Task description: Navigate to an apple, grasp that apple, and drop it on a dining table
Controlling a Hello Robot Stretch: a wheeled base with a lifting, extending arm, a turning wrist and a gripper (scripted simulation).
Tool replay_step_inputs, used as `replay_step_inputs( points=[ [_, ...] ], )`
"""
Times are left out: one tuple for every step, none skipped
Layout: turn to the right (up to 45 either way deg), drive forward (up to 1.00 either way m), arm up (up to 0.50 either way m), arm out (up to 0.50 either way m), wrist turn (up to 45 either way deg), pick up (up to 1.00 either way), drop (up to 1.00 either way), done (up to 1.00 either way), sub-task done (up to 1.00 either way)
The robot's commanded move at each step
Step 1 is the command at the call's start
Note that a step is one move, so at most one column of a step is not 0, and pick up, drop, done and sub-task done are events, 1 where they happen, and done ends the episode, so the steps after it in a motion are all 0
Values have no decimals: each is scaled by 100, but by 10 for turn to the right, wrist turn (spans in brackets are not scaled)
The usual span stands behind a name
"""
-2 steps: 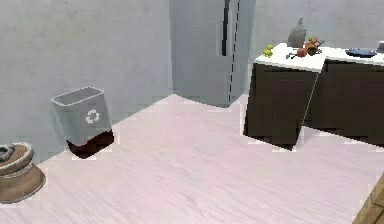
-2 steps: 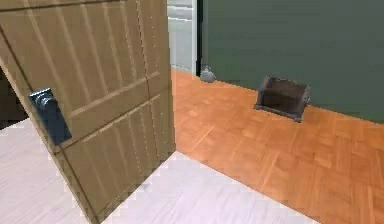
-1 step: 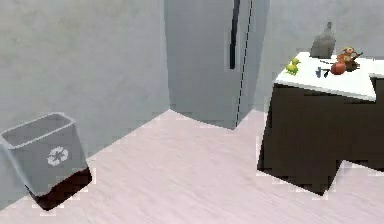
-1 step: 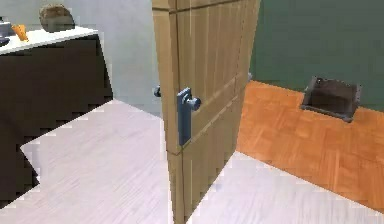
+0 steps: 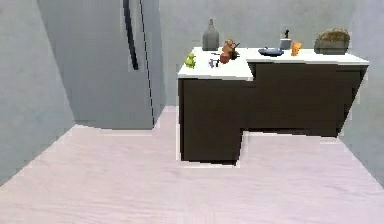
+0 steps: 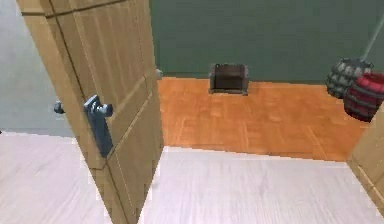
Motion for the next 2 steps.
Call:
replay_step_inputs(
  points=[
    [0,5,0,0,0,0,0,0,0],
    [150,0,0,0,0,0,0,0,0]
  ],
)
